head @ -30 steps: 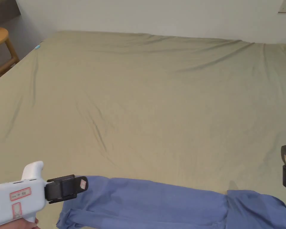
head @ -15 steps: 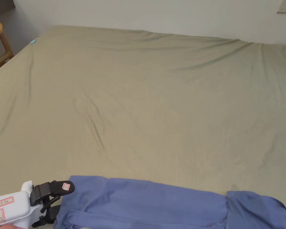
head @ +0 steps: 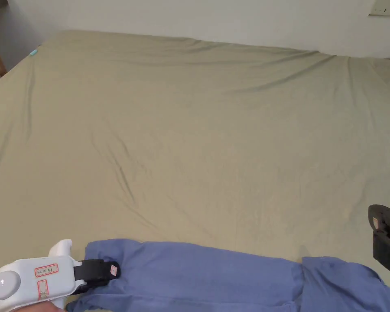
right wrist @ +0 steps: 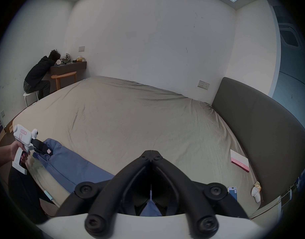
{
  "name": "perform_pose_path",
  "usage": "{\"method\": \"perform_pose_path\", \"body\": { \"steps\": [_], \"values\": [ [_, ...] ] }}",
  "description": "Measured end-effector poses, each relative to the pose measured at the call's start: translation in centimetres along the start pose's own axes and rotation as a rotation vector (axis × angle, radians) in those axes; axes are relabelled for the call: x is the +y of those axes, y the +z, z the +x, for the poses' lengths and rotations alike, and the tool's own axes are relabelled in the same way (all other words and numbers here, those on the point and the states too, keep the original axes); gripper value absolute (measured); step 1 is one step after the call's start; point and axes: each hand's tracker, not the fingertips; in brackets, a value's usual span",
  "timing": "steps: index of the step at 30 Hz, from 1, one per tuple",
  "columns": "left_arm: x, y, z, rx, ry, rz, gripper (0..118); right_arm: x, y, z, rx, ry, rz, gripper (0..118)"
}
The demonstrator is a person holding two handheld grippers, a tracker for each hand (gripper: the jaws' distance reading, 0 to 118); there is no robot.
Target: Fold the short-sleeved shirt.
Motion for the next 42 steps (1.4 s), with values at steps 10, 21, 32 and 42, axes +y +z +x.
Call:
{"method": "perform_pose_path", "body": {
  "steps": [10, 21, 32, 42],
  "values": [
    [1.9, 1.7, 2.2, 0.198, -0.191, 0.047, 10, -0.6, -0.5, 0.8, -0.003, -0.012, -0.011, 2],
    [3.7, 7.1, 0.0, 0.387, -0.143, 0.153, 9, -0.9, -0.9, 1.7, -0.003, -0.03, -0.014, 2],
    [2.7, 6.6, 10.5, 0.217, -0.228, 0.145, 10, -1.2, -0.6, 1.4, 0.031, -0.039, -0.001, 1],
    [-1.2, -4.0, 17.9, 0.177, -0.347, -0.039, 10, -2.4, 0.4, 3.2, 0.03, -0.073, 0.008, 2]
  ]
}}
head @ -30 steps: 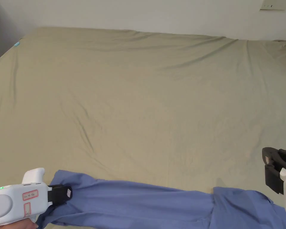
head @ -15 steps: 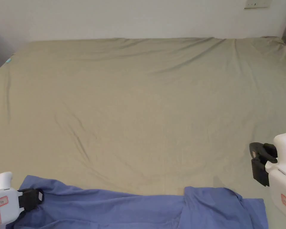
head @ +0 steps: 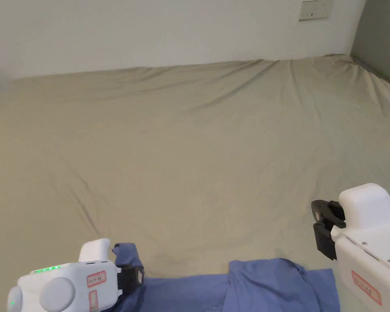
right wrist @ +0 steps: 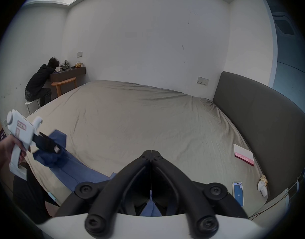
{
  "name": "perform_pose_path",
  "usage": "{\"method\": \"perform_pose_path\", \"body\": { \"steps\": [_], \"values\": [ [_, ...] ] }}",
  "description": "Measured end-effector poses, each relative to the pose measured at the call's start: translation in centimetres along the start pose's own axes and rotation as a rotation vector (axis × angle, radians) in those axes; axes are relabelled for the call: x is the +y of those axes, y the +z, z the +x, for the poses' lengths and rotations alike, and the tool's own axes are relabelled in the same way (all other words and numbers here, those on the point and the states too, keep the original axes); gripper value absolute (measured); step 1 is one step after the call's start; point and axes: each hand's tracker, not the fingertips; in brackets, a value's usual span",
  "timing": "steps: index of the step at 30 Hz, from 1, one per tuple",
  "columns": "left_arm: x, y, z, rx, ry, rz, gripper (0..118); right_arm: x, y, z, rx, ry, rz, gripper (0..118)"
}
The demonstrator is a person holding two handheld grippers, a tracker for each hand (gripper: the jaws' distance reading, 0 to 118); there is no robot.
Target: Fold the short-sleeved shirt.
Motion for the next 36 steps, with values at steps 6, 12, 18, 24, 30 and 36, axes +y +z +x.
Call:
{"method": "perform_pose_path", "body": {
  "steps": [6, 12, 18, 24, 30, 36],
  "values": [
    [-1.9, -7.2, 3.8, 0.082, -0.043, -0.123, 10, -0.9, -0.1, 1.7, -0.004, -0.027, -0.007, 1],
    [-2.5, -8.3, 6.2, -0.048, 0.039, -0.122, 75, -1.4, -0.2, 2.7, -0.011, -0.043, -0.01, 2],
    [-0.9, -5.1, 7.0, -0.277, 0.075, -0.073, 107, -1.3, -0.6, 3.0, -0.019, -0.055, -0.016, 1],
    [-0.3, 0.4, 3.8, -0.133, -0.025, 0.101, 0, -0.7, -0.6, 2.5, -0.017, -0.041, -0.006, 2],
    [-3.1, -1.0, 1.6, 0.118, -0.193, 0.093, 0, -0.4, -0.5, 1.2, -0.004, -0.032, -0.005, 2],
    [-6.1, -6.4, 3.9, 0.133, -0.292, 0.028, 0, -0.4, -0.4, 0.5, 0.006, -0.01, -0.018, 2]
  ]
}}
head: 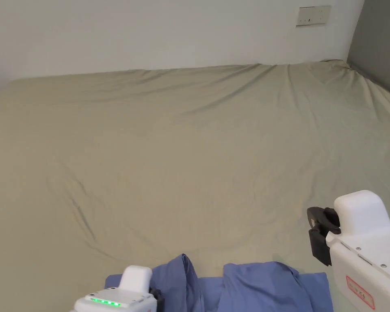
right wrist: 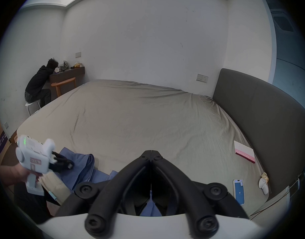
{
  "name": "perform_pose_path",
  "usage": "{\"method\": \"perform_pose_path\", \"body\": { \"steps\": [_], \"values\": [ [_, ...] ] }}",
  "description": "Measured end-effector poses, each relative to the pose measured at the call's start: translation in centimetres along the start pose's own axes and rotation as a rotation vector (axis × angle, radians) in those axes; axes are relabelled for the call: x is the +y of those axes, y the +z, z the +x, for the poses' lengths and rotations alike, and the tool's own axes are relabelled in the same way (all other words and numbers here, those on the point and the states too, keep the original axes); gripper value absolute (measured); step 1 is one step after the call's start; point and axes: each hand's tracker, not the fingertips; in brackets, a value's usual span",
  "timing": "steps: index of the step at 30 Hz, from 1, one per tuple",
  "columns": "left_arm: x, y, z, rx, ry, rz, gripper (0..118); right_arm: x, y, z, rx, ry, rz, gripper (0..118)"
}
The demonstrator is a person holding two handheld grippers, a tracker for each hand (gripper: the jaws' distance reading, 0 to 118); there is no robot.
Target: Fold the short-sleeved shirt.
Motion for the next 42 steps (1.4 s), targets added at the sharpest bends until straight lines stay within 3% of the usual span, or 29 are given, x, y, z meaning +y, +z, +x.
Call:
{"method": "perform_pose_path", "body": {
  "steps": [6, 16, 21, 24, 26, 28, 29, 30, 31, 33, 35, 42],
  "values": [
    [-0.8, -1.8, 6.2, 0.048, -0.222, -0.003, 0, 0.3, 0.5, 0.8, -0.016, -0.013, 0.003, 2],
    [-0.7, -1.3, 8.8, -0.055, -0.174, 0.028, 0, 0.1, -0.2, 0.9, -0.021, -0.016, -0.017, 2],
    [1.2, 1.9, 5.6, -0.511, 0.115, 0.07, 0, 0.4, -0.4, 0.3, -0.013, -0.008, -0.018, 1],
    [2.0, 3.3, 2.7, -0.618, 0.23, 0.105, 1, 0.8, -0.5, -0.1, -0.008, -0.008, -0.016, 1],
    [2.2, 4.3, 0.3, -0.534, 0.232, 0.152, 12, 1.0, -0.5, -0.5, -0.006, 0.002, -0.014, 2],
    [2.1, 4.7, -2.4, -0.473, 0.217, 0.152, 32, 1.2, -0.5, -0.7, -0.001, 0.011, -0.012, 1],
    [1.9, 4.6, -4.1, -0.443, 0.23, 0.149, 47, 1.3, -0.5, -0.8, 0.001, 0.016, -0.012, 2],
    [1.6, 4.6, -5.5, -0.415, 0.248, 0.142, 75, 1.4, -0.5, -0.9, 0.003, 0.019, -0.011, 2],
    [1.2, 4.6, -7.4, -0.38, 0.294, 0.128, 75, 1.5, -0.5, -1.0, 0.003, 0.023, -0.01, 2],
    [0.3, 4.3, -10.8, -0.362, 0.398, 0.096, 87, 1.6, -0.5, -1.0, 0.005, 0.026, -0.008, 2],
    [-0.7, 4.0, -13.9, -0.407, 0.502, 0.084, 110, 1.7, -0.5, -1.2, 0.009, 0.032, -0.006, 1],
    [-3.8, 0.4, -19.9, -0.55, 0.806, 0.022, 113, 1.6, -1.1, -1.9, 0.01, 0.064, -0.03, 2]
  ]
}}
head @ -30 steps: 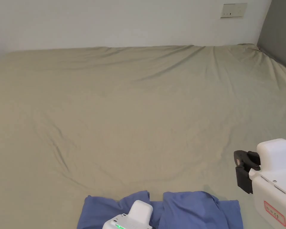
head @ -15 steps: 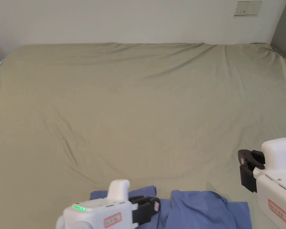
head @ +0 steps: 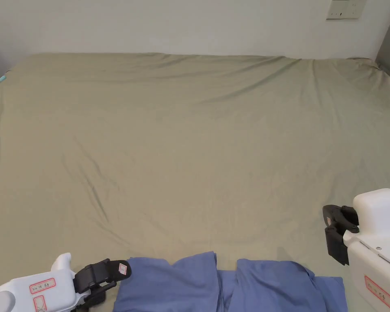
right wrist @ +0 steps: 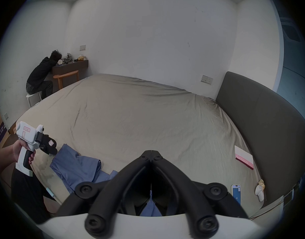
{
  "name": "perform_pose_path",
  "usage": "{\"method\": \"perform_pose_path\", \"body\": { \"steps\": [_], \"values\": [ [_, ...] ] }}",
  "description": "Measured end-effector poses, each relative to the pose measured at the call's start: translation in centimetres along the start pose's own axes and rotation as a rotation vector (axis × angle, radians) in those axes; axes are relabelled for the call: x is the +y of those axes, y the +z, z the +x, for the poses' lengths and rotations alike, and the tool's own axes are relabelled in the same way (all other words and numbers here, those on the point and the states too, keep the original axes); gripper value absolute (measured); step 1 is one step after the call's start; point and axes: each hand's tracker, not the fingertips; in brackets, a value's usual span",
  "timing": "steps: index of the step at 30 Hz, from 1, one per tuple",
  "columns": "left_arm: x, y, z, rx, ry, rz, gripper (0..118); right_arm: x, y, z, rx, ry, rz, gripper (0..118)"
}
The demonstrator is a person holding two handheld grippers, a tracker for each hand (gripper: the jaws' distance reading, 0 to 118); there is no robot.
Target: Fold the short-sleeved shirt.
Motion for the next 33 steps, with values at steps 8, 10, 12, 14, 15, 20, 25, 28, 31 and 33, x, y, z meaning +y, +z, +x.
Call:
{"method": "perform_pose_path", "body": {
  "steps": [8, 10, 12, 14, 15, 20, 25, 28, 31, 33],
  "values": [
    [-1.3, -4.8, 0.4, -0.182, 0.125, -0.149, 75, 0.1, -0.6, -0.6, 0.018, 0.015, -0.007, 2],
    [-2.6, -6.4, 2.7, 0.01, -0.15, -0.17, 19, 0.1, -0.7, -0.8, 0.024, 0.018, -0.009, 2],
    [-3.7, -7.0, 5.0, 0.145, -0.351, -0.151, 18, 0.0, -0.7, -0.9, 0.026, 0.021, -0.013, 2],
    [-3.3, -6.6, 6.2, 0.198, -0.376, -0.138, 18, -0.2, -0.8, -1.1, 0.029, 0.031, -0.019, 2],
    [-3.6, -6.6, 7.0, 0.261, -0.443, -0.133, 17, -0.3, -0.9, -1.2, 0.031, 0.036, -0.025, 2],
    [-4.7, -6.2, 9.2, 0.353, -0.574, -0.131, 17, -0.5, -1.4, -1.2, 0.036, 0.038, -0.038, 2],
    [-4.0, -4.0, 9.8, 0.389, -0.58, -0.078, 17, 0.0, -1.2, -1.3, 0.036, 0.033, -0.022, 2],
    [-2.9, -1.7, 9.7, 0.477, -0.625, -0.013, 17, 0.3, -1.2, -1.3, 0.036, 0.037, -0.016, 2],
    [-1.4, 1.1, 9.2, 0.576, -0.625, 0.042, 17, 0.4, -1.3, -1.3, 0.038, 0.036, -0.011, 2],
    [-0.3, 3.3, 8.9, 0.652, -0.635, 0.088, 17, 0.4, -1.4, -1.3, 0.043, 0.033, -0.009, 2]
  ]
}}
